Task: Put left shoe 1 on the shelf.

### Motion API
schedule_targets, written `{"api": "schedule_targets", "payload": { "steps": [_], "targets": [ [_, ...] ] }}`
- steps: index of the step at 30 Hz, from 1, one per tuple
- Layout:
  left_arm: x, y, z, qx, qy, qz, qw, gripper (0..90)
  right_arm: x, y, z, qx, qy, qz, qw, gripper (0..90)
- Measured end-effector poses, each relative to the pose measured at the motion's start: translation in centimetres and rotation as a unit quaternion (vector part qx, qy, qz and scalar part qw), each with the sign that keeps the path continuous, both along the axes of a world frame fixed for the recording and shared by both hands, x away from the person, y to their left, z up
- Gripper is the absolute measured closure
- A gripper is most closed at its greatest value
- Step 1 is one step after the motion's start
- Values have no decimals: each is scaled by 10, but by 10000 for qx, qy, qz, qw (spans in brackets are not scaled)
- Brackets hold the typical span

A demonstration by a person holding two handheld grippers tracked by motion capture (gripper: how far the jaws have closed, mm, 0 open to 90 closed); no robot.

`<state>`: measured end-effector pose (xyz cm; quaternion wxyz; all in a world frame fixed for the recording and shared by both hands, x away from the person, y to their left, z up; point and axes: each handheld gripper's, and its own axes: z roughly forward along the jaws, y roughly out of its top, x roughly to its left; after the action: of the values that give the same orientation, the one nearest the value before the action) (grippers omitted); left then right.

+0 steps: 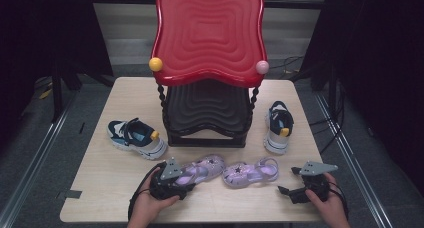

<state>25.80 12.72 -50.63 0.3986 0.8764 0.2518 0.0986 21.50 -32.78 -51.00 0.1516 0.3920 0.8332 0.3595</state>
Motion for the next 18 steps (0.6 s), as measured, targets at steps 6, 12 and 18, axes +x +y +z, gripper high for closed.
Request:
{"api": "schedule_targets", "payload": {
  "steps": [6,12,18],
  "targets": [
    [-5,-2,4,207,-243,11,9995,375,0,0,0,-1,-4,4,10000,113],
    [-7,9,8,103,-198,156,9996,376,0,0,0,-1,-4,3,10000,113],
    [-9,20,22,-43,-273,342,9990,375,0,0,0,-3,-2,1,10000,113]
  ]
}}
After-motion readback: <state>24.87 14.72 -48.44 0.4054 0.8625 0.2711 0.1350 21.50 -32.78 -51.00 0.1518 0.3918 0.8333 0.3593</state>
